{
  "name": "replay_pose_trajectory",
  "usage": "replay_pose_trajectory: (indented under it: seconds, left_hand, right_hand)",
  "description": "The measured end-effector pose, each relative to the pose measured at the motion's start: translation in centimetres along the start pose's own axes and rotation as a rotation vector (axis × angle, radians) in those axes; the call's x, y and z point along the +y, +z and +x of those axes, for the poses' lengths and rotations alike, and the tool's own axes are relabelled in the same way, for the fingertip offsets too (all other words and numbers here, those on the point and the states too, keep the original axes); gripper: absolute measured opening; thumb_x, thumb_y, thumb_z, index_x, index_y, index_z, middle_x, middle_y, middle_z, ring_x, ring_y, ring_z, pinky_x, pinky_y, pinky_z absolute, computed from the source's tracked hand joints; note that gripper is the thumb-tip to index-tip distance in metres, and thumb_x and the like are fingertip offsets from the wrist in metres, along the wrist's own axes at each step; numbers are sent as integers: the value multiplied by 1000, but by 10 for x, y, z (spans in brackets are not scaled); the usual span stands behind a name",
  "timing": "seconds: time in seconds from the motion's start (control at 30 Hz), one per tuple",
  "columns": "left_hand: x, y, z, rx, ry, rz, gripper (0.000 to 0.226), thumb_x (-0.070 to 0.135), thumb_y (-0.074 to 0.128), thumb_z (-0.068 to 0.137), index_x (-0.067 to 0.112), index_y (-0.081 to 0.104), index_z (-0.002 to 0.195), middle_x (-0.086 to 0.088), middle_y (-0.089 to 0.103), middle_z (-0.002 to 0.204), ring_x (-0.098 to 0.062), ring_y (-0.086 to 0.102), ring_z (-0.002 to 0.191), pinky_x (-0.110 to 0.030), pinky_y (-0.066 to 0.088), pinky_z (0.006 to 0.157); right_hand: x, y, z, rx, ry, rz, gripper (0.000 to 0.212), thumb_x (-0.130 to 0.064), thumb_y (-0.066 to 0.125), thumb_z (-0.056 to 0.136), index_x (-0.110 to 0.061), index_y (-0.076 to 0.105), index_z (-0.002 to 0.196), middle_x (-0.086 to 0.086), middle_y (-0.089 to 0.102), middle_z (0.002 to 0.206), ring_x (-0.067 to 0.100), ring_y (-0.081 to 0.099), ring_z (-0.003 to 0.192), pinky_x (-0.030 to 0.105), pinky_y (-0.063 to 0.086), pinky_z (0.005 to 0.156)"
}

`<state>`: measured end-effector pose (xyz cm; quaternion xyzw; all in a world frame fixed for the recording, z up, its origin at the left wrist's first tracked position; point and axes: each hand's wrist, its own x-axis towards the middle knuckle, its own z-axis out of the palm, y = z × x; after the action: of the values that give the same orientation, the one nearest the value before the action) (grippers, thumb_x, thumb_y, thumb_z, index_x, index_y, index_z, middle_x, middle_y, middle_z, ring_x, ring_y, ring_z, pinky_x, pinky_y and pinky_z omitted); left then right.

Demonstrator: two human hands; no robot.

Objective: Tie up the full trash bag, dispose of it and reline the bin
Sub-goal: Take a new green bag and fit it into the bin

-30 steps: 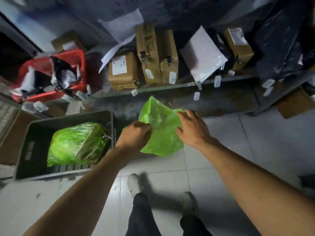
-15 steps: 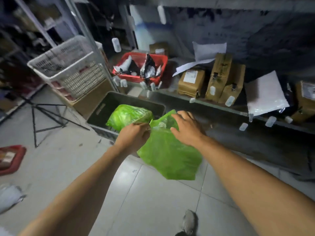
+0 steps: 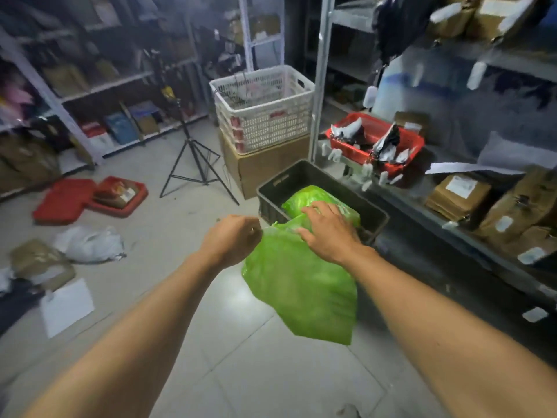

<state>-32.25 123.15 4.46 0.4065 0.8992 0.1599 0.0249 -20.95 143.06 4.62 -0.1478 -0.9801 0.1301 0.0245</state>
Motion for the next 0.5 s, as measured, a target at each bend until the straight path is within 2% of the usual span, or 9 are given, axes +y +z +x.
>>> replay_pose_trajectory:
  seconds: [0.13,0.23,0.3,0.5]
  left_hand:
    - [-56,-28,-35,57,-168,-81,16,28,60,89,16,70,85,-10,73,89,-34,66,88,-35,50,66]
    - [-96,-45,-59,125,-260,-93,16,27,64,88,14,71,82,-11,72,86,-35,65,80,-32,41,62]
    - [-120,-55,-72,144,-319,-84,18,28,63,89,13,71,82,-10,71,83,-32,64,79,-33,43,64]
    - [-181,-77,-111,129,-535,2,20,31,58,92,16,70,89,-6,71,90,-27,63,87,-35,48,69]
  right_hand:
    - [-65,14,28,-20,-137,20,53,-41,54,93,-18,46,140,9,43,144,29,34,135,42,34,111]
    - [-112,25,54,-41,-253,26,52,-42,55,92,-19,48,138,8,46,141,29,36,134,43,35,110]
    - [-142,34,72,-52,-333,30,52,-43,56,92,-19,48,138,8,46,140,29,37,133,43,37,109]
    - [-223,62,125,-124,-558,25,52,-44,53,93,-20,46,138,9,45,141,29,38,132,42,40,105]
